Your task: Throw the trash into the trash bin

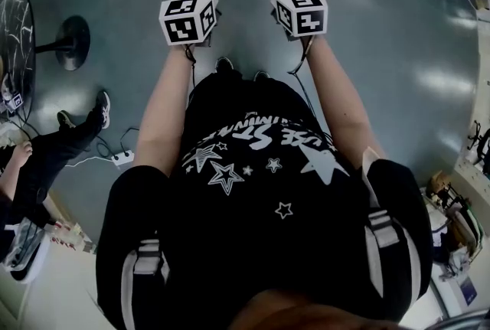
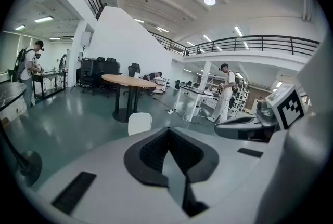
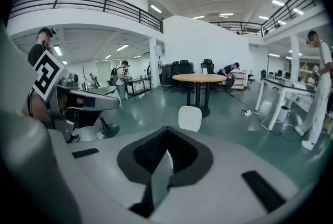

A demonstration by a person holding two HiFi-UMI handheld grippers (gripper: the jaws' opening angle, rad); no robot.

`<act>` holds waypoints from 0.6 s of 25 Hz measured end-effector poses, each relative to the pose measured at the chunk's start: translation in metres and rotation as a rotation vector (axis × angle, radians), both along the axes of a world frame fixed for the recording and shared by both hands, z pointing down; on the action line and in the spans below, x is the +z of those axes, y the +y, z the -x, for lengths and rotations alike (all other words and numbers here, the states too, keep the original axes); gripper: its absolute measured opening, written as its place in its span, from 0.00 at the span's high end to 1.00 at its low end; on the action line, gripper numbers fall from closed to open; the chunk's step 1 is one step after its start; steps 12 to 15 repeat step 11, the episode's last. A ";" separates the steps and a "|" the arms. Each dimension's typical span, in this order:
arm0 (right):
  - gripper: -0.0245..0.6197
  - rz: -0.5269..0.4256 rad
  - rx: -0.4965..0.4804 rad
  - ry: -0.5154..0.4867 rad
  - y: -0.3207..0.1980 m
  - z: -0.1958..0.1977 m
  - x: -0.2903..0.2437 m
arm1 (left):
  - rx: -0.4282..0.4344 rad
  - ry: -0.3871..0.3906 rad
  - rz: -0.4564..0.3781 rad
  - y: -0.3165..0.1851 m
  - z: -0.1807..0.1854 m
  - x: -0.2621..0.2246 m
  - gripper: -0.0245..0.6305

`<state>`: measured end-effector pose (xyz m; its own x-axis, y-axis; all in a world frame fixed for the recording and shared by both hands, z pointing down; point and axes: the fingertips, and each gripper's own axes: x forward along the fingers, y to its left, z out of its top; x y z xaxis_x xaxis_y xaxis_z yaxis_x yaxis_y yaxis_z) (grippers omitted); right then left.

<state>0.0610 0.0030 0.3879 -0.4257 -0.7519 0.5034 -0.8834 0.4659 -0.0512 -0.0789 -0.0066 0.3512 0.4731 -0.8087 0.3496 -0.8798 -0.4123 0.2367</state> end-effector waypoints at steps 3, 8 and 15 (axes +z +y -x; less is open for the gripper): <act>0.95 0.006 -0.003 -0.027 0.015 -0.011 -0.002 | -0.012 0.001 -0.013 0.017 -0.009 -0.006 0.95; 0.95 -0.012 -0.016 -0.066 0.035 -0.024 -0.017 | -0.038 0.052 -0.053 0.041 -0.026 -0.026 0.95; 0.95 -0.026 -0.032 -0.078 0.050 -0.032 -0.026 | -0.040 0.045 -0.063 0.058 -0.039 -0.034 0.95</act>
